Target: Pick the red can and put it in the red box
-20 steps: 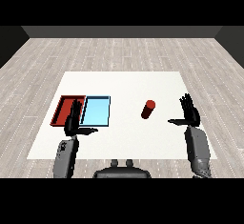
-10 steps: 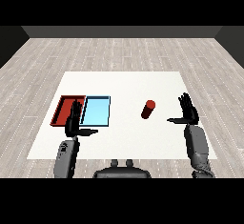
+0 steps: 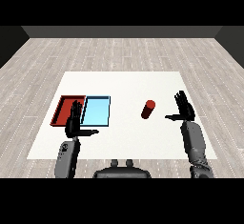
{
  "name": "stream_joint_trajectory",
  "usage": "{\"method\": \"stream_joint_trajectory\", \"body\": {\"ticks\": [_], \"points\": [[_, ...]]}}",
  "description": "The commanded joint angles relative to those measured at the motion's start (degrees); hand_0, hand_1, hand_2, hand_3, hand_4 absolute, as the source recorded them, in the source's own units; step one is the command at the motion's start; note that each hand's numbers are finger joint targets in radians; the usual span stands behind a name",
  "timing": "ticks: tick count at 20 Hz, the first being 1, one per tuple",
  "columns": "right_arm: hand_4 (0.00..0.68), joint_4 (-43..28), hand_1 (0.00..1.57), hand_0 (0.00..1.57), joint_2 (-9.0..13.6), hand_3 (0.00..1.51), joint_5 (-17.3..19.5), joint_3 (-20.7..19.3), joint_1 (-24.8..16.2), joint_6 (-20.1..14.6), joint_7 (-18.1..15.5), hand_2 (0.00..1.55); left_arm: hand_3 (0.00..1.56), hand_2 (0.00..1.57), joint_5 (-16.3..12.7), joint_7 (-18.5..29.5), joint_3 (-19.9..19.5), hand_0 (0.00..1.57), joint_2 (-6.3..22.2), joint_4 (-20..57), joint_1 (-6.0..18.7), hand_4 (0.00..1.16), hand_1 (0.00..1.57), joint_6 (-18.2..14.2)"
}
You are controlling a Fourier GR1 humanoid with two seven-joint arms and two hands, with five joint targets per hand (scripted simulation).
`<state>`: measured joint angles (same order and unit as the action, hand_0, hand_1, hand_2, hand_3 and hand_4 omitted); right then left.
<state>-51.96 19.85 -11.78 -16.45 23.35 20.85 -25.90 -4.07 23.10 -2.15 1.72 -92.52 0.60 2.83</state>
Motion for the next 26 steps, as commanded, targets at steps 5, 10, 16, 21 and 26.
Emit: {"method": "stream_joint_trajectory", "body": {"ticks": [5,10,16,21,26], "points": [[0.0,5.2,0.0,0.0,-3.1,0.0,0.6,1.7,2.6,-0.9,-0.8,0.0,0.0,0.0,0.3,-3.2,0.2,0.0,-0.7,-1.1,2.4,0.0,0.0,-2.3],[0.0,14.8,0.0,0.0,-3.3,0.0,1.6,1.6,8.7,-0.7,-3.2,0.0,0.0,0.0,-1.9,2.5,-2.8,0.0,2.1,4.4,1.9,0.0,0.0,2.4],[0.0,22.6,0.0,0.0,-5.2,0.0,2.1,1.6,14.5,-0.9,-5.3,0.0,0.0,0.0,-1.3,-2.2,-0.4,0.0,0.3,-0.9,0.6,0.0,0.0,0.2],[0.0,21.3,0.0,0.0,-7.9,0.0,3.0,3.4,8.0,-0.4,-9.6,0.0,0.0,0.0,-3.1,-3.8,-2.6,0.0,1.7,-0.3,2.6,0.0,0.0,0.5],[0.0,25.4,0.0,0.0,-7.5,0.0,2.9,3.1,12.1,-0.1,-8.2,0.0,0.0,0.0,-2.8,3.2,-3.4,0.0,1.6,5.2,1.2,0.0,0.0,2.4]]}}
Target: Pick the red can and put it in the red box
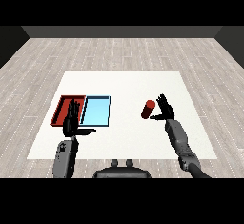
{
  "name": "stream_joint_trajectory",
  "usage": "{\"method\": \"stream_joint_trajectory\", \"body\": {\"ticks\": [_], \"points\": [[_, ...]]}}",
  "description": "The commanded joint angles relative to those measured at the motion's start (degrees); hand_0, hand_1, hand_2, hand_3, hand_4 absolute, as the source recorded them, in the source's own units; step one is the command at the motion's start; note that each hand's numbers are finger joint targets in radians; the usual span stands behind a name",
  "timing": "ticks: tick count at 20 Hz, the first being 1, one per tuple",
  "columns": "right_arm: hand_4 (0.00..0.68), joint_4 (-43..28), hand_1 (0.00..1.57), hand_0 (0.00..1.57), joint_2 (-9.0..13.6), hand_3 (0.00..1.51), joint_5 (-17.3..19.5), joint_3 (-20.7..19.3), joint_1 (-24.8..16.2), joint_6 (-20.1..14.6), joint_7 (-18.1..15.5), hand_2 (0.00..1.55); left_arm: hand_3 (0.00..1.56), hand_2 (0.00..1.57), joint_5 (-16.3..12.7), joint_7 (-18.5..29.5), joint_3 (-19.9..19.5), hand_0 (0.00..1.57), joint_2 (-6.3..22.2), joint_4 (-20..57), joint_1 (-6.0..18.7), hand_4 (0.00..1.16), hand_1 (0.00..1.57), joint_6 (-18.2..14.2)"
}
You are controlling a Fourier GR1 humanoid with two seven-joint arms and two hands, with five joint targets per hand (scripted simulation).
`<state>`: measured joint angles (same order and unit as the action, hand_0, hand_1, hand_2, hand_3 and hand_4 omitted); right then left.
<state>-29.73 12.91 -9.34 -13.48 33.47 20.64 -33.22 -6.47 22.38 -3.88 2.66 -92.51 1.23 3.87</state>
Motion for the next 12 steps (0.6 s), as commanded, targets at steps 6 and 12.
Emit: {"method": "stream_joint_trajectory", "body": {"ticks": [6,12], "points": [[0.0,4.4,0.0,0.0,-2.1,0.0,-0.1,-0.2,4.0,-1.3,-0.9,0.0,0.0,0.0,1.7,1.7,0.3,0.0,-0.7,4.1,3.8,0.0,0.0,-1.8],[0.0,7.0,0.0,0.0,-2.5,0.0,-0.2,-0.4,5.0,-1.0,-0.9,0.0,0.0,0.0,1.9,0.3,0.5,0.0,0.3,-0.2,0.6,0.0,0.0,-1.4]]}}
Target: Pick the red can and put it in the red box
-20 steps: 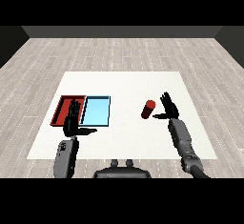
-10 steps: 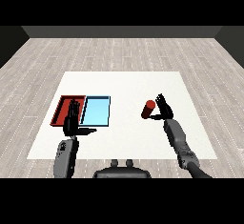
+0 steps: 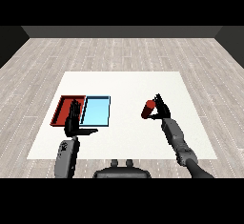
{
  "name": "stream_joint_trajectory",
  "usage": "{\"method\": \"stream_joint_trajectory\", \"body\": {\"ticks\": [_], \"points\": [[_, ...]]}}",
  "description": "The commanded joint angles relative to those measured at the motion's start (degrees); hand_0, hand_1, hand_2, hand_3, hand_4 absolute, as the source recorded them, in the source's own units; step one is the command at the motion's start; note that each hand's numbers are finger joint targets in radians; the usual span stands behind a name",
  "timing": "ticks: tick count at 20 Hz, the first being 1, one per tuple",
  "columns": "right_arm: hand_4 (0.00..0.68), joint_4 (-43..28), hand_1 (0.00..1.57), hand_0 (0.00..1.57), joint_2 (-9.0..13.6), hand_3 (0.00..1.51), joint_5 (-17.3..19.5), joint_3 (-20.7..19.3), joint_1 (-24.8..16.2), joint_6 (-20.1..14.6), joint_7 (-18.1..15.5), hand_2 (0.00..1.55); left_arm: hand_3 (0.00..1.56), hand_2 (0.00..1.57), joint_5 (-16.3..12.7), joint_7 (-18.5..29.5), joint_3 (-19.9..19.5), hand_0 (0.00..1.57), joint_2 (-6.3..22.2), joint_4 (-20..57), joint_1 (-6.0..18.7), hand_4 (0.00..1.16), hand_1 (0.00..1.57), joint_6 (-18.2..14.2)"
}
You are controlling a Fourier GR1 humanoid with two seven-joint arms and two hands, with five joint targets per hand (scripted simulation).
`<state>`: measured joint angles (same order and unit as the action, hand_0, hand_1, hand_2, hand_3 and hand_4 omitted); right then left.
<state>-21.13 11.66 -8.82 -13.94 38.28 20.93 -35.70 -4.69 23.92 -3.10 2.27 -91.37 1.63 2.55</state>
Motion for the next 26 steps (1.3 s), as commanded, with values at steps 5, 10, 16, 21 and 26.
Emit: {"method": "stream_joint_trajectory", "body": {"ticks": [5,10,16,21,26], "points": [[0.0,5.2,0.0,0.0,0.2,0.0,0.6,-0.4,6.0,-0.1,0.3,0.0,0.0,0.0,-1.1,2.5,-1.3,0.0,1.2,0.7,-1.6,0.0,0.0,2.0],[0.0,4.7,0.0,0.0,-3.0,0.0,1.1,0.5,4.2,-1.0,-1.4,0.0,0.0,0.0,-1.8,0.8,-0.5,0.0,1.0,-2.3,-4.3,0.0,0.0,2.9],[0.0,8.3,0.0,0.0,-3.7,0.0,1.0,-0.7,9.9,-3.0,0.2,0.0,0.0,0.0,-1.0,-0.6,-0.1,0.0,-0.1,-2.9,-1.9,0.0,0.0,0.7],[0.0,9.3,0.0,0.0,-1.9,0.0,2.5,0.2,6.8,-2.0,-2.1,0.0,0.0,0.0,-1.1,1.0,-1.0,0.0,0.9,0.0,-0.5,0.0,0.0,1.8],[0.0,9.9,0.0,0.0,-3.0,0.0,1.7,-1.2,8.4,-8.4,0.8,0.0,0.0,0.0,-0.7,1.4,-2.1,0.0,1.1,3.5,2.6,0.0,0.0,0.8]]}}
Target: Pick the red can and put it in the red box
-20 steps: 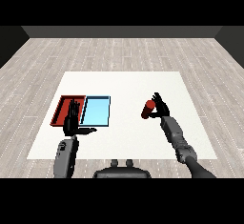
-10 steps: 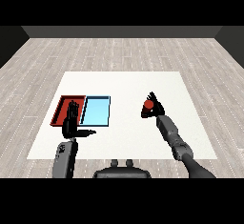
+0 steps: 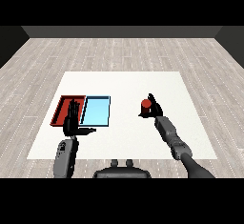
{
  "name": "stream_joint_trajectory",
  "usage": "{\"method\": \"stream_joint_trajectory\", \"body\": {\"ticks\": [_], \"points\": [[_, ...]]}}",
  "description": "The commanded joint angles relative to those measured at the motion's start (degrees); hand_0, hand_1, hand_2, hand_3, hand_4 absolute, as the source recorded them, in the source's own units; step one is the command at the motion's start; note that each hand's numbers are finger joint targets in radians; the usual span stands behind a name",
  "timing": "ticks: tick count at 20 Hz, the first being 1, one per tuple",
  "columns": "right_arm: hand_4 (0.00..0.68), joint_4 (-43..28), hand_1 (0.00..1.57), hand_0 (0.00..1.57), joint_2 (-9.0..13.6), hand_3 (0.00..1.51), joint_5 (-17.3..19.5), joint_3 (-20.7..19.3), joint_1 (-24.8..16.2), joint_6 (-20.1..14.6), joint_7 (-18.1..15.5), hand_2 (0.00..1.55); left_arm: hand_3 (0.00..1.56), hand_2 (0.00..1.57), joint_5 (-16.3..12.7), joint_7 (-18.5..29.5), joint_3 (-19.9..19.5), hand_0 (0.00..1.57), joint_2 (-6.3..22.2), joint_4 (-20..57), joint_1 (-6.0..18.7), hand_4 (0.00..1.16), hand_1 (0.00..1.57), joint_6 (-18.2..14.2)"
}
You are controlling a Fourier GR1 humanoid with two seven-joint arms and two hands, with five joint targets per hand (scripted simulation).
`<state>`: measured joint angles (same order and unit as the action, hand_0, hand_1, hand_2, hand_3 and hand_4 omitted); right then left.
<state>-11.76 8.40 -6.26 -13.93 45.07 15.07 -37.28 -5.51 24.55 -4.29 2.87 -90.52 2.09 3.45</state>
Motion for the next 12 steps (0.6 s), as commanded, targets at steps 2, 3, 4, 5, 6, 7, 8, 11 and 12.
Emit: {"method": "stream_joint_trajectory", "body": {"ticks": [2,3,4,5,6,7,8,11,12], "points": [[0.269,2.0,1.26,1.26,-0.7,1.28,1.1,-0.3,1.7,-8.7,-0.2,1.32,0.0,0.0,0.3,-2.2,0.8,0.0,-0.9,-4.8,-2.2,0.0,0.0,-1.6],[0.566,1.9,1.48,1.48,-2.2,1.44,0.8,-0.6,1.3,-11.1,-0.6,1.47,0.0,0.0,-0.4,0.7,0.1,0.0,0.4,-1.0,-2.2,0.0,0.0,1.1],[0.611,1.7,1.46,1.46,-2.0,1.42,0.3,-1.1,3.0,-12.9,2.1,1.46,0.0,0.0,-0.4,-0.4,-0.3,0.0,-0.7,1.2,1.7,0.0,0.0,-0.8],[0.614,2.3,1.47,1.47,-3.1,1.42,1.4,-0.3,3.0,-15.0,0.8,1.46,0.0,0.0,1.0,-0.4,1.0,0.0,-1.0,-1.8,-1.5,0.0,0.0,-1.4],[0.612,1.7,1.45,1.45,-2.8,1.42,0.9,-0.8,3.8,-14.1,0.8,1.46,0.0,0.0,1.3,-0.9,2.3,0.0,-1.7,-4.5,-3.2,0.0,0.0,-1.4],[0.611,1.8,1.49,1.49,-1.9,1.42,1.3,-0.5,2.2,-13.3,0.2,1.46,0.0,0.0,1.3,0.0,2.2,0.0,-1.5,-0.5,-0.7,0.0,0.0,-0.7],[0.6,2.3,1.47,1.47,-0.7,1.4,1.6,-0.4,2.7,-13.4,1.4,1.46,0.0,0.0,1.9,-1.6,1.6,0.0,-1.1,-3.4,-1.4,0.0,0.0,-2.3],[0.587,-0.2,1.46,1.46,1.9,1.4,1.7,0.2,2.8,-9.9,3.6,1.45,0.0,0.0,-0.1,1.1,1.2,0.0,-0.3,-2.3,-3.5,0.0,0.0,1.2],[0.594,-0.7,1.45,1.45,-2.6,1.4,2.6,1.1,3.1,-14.6,2.6,1.44,0.0,0.0,0.9,-1.7,0.7,0.0,-0.2,-3.6,-2.6,0.0,0.0,-1.1]]}}
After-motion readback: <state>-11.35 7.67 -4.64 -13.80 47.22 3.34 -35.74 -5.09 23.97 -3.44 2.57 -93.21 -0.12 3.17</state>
